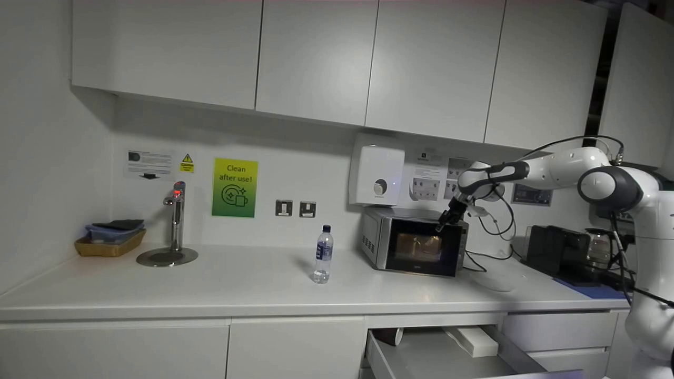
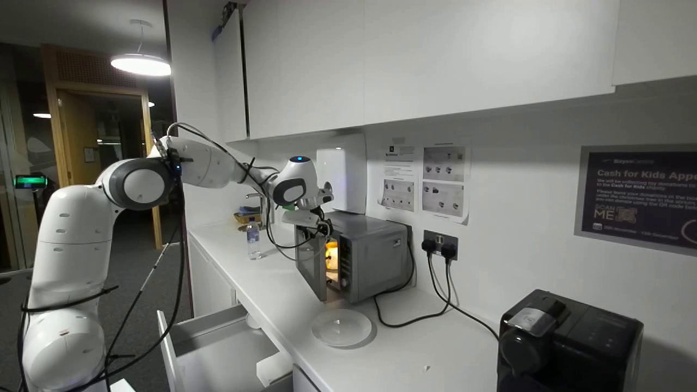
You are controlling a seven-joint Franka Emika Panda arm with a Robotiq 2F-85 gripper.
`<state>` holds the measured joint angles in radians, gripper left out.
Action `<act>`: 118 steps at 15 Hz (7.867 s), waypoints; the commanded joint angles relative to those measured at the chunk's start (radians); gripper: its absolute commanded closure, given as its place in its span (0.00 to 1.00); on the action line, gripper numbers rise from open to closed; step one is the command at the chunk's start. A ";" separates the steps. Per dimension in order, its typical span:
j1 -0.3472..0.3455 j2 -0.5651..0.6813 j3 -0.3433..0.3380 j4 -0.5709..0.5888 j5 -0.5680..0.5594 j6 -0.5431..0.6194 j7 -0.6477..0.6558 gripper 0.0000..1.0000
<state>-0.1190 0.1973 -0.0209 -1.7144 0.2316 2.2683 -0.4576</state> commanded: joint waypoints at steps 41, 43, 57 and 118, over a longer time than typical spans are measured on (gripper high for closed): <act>0.162 -0.177 0.076 -0.076 0.169 -0.494 -0.326 0.00; 0.174 -0.169 0.089 -0.073 0.168 -0.494 -0.326 0.00; 0.195 -0.184 0.119 -0.053 0.162 -0.476 -0.316 0.00; 0.019 -0.055 0.052 -0.423 0.016 0.457 -0.034 0.00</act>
<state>-0.0910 0.1733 0.0141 -2.0849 0.2057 2.6400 -0.5084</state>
